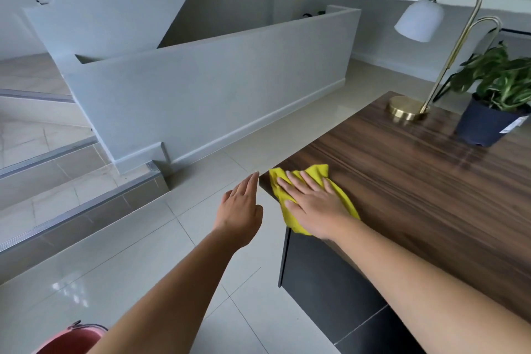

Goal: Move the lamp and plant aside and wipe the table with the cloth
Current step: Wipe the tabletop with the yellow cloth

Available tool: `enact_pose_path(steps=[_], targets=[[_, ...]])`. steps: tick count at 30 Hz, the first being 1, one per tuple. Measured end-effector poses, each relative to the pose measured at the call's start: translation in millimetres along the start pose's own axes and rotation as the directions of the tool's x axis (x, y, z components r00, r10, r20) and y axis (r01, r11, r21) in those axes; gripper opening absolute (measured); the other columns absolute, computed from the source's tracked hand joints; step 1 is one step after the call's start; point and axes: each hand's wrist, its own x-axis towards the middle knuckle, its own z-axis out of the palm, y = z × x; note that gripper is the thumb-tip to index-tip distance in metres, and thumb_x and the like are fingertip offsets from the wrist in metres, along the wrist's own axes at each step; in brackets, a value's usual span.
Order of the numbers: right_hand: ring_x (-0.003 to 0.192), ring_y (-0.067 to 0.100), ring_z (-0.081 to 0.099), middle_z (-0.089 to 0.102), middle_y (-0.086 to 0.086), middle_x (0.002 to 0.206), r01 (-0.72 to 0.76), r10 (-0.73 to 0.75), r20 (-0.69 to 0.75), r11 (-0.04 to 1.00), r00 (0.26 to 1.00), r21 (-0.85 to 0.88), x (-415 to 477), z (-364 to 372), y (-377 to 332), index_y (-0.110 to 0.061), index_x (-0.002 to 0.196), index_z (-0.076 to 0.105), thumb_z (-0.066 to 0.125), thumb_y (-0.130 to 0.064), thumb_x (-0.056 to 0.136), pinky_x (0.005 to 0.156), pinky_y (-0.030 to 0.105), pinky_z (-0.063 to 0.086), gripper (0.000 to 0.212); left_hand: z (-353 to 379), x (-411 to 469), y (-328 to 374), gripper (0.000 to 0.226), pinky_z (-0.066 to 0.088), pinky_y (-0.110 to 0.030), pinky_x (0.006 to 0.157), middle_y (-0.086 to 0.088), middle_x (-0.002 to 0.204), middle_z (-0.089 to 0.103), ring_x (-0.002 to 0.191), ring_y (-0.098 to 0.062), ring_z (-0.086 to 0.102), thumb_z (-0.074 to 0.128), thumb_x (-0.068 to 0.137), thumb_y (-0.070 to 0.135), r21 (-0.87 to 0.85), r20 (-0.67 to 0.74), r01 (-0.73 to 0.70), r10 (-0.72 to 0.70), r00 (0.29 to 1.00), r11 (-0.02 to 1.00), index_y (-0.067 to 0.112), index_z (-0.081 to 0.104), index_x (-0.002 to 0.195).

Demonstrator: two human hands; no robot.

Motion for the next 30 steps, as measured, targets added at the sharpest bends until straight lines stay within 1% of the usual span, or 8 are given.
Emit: enact_pose_path(steps=[3,7,9,13,20,23,26,30], targets=[[0.149,0.014,-0.006,-0.005,-0.016,0.160,0.017,-0.017,0.000,1.000,1.000,0.013,47,0,-19,-0.040,0.149,-0.001,0.012,-0.048,0.099,0.119,0.049,-0.003,0.053,3,-2,-5,0.070,0.014,-0.033,0.118,-0.001,0.161,0.016,0.147,-0.017,0.017,0.040,0.090,0.015,0.002,-0.011,0.027,-0.027,1.000,1.000,0.017,0.008,0.152],[0.149,0.014,0.001,0.009,-0.015,0.160,0.002,-0.003,0.023,0.997,1.000,0.080,87,-5,-19,-0.040,0.149,0.014,0.014,-0.047,0.099,0.119,0.049,-0.004,0.051,7,-2,-3,0.070,0.011,-0.031,0.119,0.000,0.161,0.015,0.148,-0.015,0.014,0.039,0.087,0.017,0.004,0.000,0.020,-0.020,1.000,1.000,0.019,0.010,0.151],[0.149,0.015,0.003,0.010,-0.014,0.160,-0.049,0.046,0.027,0.994,0.999,0.099,100,-11,5,-0.040,0.149,0.016,0.013,-0.047,0.099,0.119,0.050,-0.004,0.051,6,3,-1,0.072,0.010,-0.029,0.118,0.002,0.160,0.016,0.147,-0.013,0.015,0.031,0.082,0.023,0.006,0.002,0.016,-0.016,1.000,1.000,0.021,0.012,0.151],[0.149,0.016,-0.001,-0.002,-0.012,0.161,-0.248,0.247,0.019,0.964,0.969,0.098,112,-28,97,-0.040,0.150,0.007,0.014,-0.047,0.098,0.117,0.051,-0.001,0.052,9,22,16,0.073,0.010,-0.030,0.120,0.004,0.160,0.018,0.147,-0.012,0.016,0.024,0.078,0.027,0.019,-0.012,0.010,-0.010,1.000,1.000,0.022,0.016,0.150],[0.149,0.015,-0.002,-0.006,-0.013,0.161,-0.542,0.544,0.006,0.836,0.839,0.087,50,-45,247,-0.041,0.149,0.001,0.010,-0.049,0.099,0.119,0.049,0.001,0.052,19,74,67,0.069,0.010,-0.031,0.120,0.005,0.159,0.021,0.147,-0.012,0.016,0.025,0.081,0.030,0.059,0.017,-0.050,0.049,0.999,0.997,0.022,0.020,0.150],[0.149,0.015,-0.003,-0.006,-0.013,0.161,-0.636,0.638,0.006,0.767,0.770,0.087,12,-48,290,-0.042,0.149,0.000,0.008,-0.050,0.098,0.120,0.049,0.001,0.052,33,97,94,0.062,0.010,-0.033,0.120,0.005,0.161,0.014,0.148,-0.012,0.012,0.032,0.092,0.025,0.077,0.108,-0.092,0.083,0.991,0.993,0.021,0.016,0.151],[0.149,0.017,-0.004,-0.007,-0.011,0.161,-0.718,0.721,0.016,0.688,0.693,0.102,-14,-49,304,-0.040,0.150,-0.001,0.009,-0.052,0.097,0.119,0.050,0.001,0.055,49,107,112,0.059,0.007,-0.035,0.121,0.004,0.161,0.013,0.149,-0.012,0.008,0.030,0.094,0.023,0.077,0.157,-0.100,0.087,0.984,0.992,0.019,0.015,0.151],[0.149,0.023,-0.005,-0.008,-0.004,0.162,-0.787,0.789,0.017,0.610,0.614,0.093,-23,-42,269,-0.032,0.152,0.000,0.011,-0.056,0.095,0.118,0.055,0.002,0.062,58,107,116,0.054,0.004,-0.036,0.122,0.003,0.161,0.016,0.149,-0.013,0.009,0.025,0.098,0.027,0.096,0.103,-0.107,0.098,0.990,0.990,0.020,0.018,0.151]])
